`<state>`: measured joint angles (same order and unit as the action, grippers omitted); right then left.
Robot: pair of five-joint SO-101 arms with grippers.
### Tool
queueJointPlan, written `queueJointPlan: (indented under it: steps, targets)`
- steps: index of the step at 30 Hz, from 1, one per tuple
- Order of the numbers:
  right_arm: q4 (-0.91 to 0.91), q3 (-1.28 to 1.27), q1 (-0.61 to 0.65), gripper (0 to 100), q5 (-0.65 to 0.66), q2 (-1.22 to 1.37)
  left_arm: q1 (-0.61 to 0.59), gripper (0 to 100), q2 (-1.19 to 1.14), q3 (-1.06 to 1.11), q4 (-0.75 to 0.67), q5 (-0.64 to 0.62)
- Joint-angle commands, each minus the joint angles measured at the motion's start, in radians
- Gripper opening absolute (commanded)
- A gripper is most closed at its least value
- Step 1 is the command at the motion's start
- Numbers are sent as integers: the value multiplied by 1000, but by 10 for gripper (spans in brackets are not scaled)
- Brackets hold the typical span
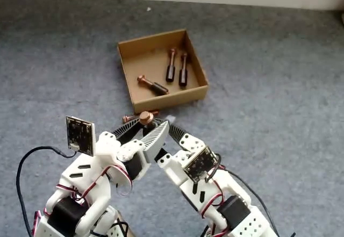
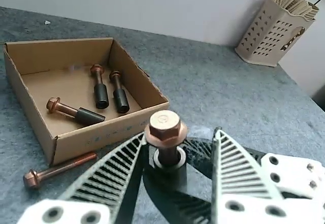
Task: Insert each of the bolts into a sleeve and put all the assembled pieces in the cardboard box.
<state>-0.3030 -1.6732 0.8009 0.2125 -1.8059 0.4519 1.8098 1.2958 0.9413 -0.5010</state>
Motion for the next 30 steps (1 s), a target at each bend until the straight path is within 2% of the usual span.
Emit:
queueJointPlan:
  steps: [1,6,11,17,22,26,30]
  targets:
    - [27,-122,-65,5,11,-18,-38,216,8,-73,-2,8]
    - [25,-122,-151,5,-147,-18,-61,216,8,-87,-2,11]
    - [-44,-122,-179,5,-161,-19,-107,216,8,-91,-3,12]
    - [-59,-81,-252,5,-163,-18,-363,182,8,-42,25,14]
    - [-58,10,-252,5,-163,-16,-512,2,8,94,28,14]
    - [-58,102,-254,5,-163,-5,-582,24,8,199,23,14]
    - [13,202,-254,5,-163,143,-641,24,8,289,-86,6]
